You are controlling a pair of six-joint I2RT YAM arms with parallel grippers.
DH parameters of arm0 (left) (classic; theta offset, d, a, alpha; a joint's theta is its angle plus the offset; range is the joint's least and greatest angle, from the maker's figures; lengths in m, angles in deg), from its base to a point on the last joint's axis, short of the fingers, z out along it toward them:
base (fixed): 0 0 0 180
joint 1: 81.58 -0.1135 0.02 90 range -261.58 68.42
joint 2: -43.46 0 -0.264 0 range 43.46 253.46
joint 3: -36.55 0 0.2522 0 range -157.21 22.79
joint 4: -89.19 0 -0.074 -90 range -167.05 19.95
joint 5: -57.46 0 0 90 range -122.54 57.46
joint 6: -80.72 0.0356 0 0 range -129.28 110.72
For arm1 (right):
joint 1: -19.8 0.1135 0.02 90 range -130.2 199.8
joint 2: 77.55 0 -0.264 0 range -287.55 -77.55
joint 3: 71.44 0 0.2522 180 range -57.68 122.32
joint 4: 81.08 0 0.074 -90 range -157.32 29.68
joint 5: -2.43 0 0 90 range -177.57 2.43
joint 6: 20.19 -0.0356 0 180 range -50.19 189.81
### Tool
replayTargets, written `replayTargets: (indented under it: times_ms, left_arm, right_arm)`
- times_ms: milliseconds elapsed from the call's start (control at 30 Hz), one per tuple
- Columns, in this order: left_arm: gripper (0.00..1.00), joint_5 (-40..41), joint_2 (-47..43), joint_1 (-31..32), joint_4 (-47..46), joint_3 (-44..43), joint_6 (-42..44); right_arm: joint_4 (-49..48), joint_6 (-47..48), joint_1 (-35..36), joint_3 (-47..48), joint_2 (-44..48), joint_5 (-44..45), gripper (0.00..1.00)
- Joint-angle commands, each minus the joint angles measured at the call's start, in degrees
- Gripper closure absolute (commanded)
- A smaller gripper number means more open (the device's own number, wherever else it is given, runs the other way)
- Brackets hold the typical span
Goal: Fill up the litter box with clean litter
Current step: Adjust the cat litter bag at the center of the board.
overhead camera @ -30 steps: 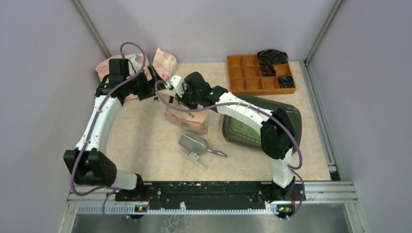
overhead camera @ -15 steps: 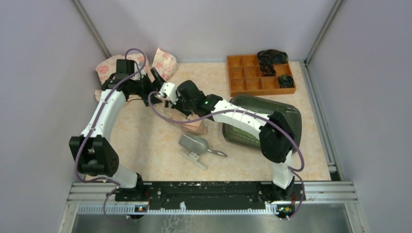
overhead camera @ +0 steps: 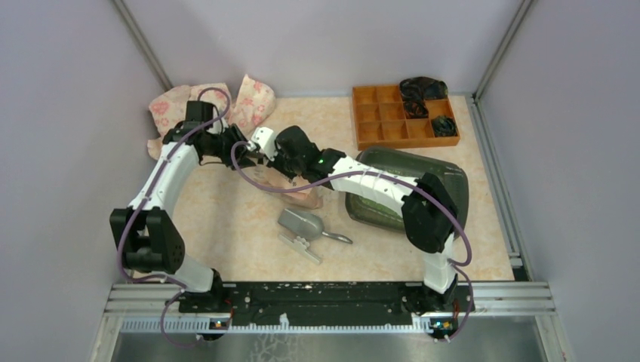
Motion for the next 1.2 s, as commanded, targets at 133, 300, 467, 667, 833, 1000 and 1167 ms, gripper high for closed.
replayTargets:
  times_ms: [133, 300, 467, 667, 833, 1000, 1167]
  left_arm:
    - [0.34, 3.9, 4.3, -0.4, 1.2, -3.7, 0.8]
    - [0.12, 3.9, 5.9, -0.4, 1.2, -5.1, 0.5]
    - [0.11, 2.9, 6.3, -0.4, 1.7, -6.2, 0.4]
    - [0.03, 1.2, 2.8, -0.5, 1.3, -7.2, -1.0]
    - [0.01, -0.6, 4.8, -0.5, 3.7, -8.9, -1.0]
    - [0.01, 1.0, 5.6, -0.6, 5.8, -9.2, -1.5]
    - [0.01, 1.2, 7.8, -0.9, 6.8, -9.6, -2.0]
  right_arm:
    - [-6.5, 1.0, 0.8, -1.5, 4.7, -1.2, 1.00]
    - [-6.8, 2.4, 1.2, -2.4, 4.9, -1.3, 1.00]
    - [-8.2, 3.4, 1.8, -4.3, 5.4, -1.4, 1.00]
    - [-8.1, 4.1, 1.9, -4.8, 5.1, 0.1, 1.00]
    - [-8.7, 4.6, 1.9, -5.6, 5.6, 0.7, 1.00]
    - [-9.2, 5.7, 2.0, -6.3, 5.5, 1.3, 1.00]
    - [-10.3, 6.4, 2.5, -7.7, 5.9, 1.8, 1.00]
